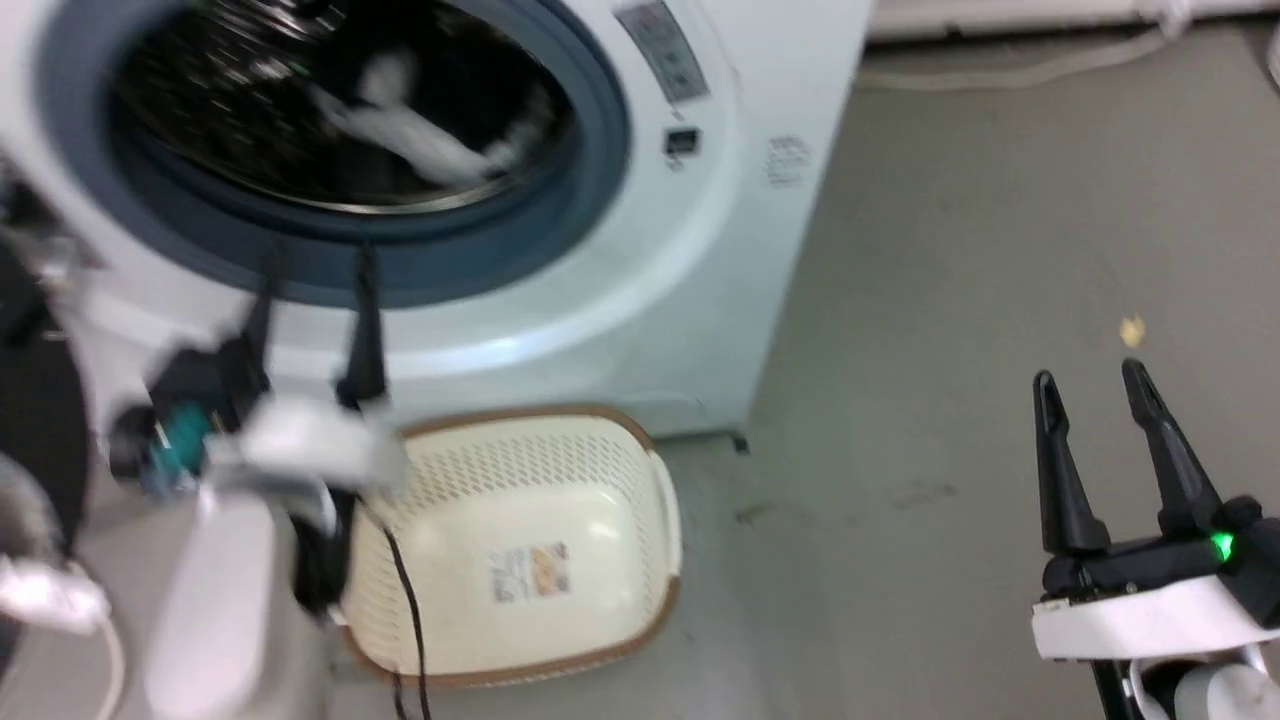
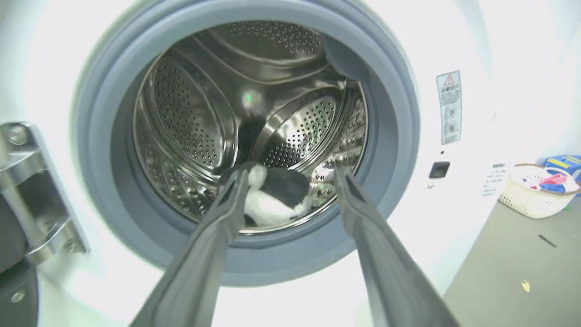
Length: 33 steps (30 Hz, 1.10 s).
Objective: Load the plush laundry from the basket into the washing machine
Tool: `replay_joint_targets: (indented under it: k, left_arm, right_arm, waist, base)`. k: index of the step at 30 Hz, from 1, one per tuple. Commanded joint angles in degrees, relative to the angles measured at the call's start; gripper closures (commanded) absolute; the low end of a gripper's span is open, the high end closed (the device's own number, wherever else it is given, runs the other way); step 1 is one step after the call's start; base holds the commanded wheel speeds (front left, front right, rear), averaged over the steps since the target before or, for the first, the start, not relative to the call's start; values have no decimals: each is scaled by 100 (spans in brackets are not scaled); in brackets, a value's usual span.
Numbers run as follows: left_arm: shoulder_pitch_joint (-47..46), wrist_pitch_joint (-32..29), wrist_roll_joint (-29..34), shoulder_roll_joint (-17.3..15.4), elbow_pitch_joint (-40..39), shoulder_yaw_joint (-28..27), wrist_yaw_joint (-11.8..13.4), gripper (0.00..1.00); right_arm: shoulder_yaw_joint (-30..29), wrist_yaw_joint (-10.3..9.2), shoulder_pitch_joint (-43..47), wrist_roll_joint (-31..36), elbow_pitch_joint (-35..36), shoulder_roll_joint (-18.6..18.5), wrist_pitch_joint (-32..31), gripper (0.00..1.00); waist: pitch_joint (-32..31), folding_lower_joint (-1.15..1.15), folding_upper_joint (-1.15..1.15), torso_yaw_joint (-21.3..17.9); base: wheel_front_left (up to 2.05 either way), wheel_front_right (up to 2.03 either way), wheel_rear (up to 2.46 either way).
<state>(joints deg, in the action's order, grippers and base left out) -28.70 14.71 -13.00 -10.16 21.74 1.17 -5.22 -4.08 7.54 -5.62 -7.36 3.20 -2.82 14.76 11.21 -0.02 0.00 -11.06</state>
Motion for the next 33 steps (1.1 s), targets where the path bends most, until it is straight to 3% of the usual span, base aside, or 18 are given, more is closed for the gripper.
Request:
replay_joint_targets:
  k: [1, 13, 33]
  left_arm:
    - [478, 28, 71, 132, -306, -34, 39, 0]
    - [2490, 29, 374, 565, -1204, 112, 311, 0]
    - [2925, 29, 403, 692, -1103, 257, 423, 0]
  right_arm:
    - [-17, -5, 137, 44, 10, -6, 24, 0]
    - [46, -5, 612, 120, -186, -6, 24, 0]
    - [167, -5, 818, 294, -464, -6, 24, 0]
  waist:
    - [-457, 2, 0, 409]
    - [-941, 2, 0, 729]
    - [-1026, 2, 0, 907]
  base:
    - [0, 0, 0]
    - [0, 0, 0]
    - [0, 0, 0]
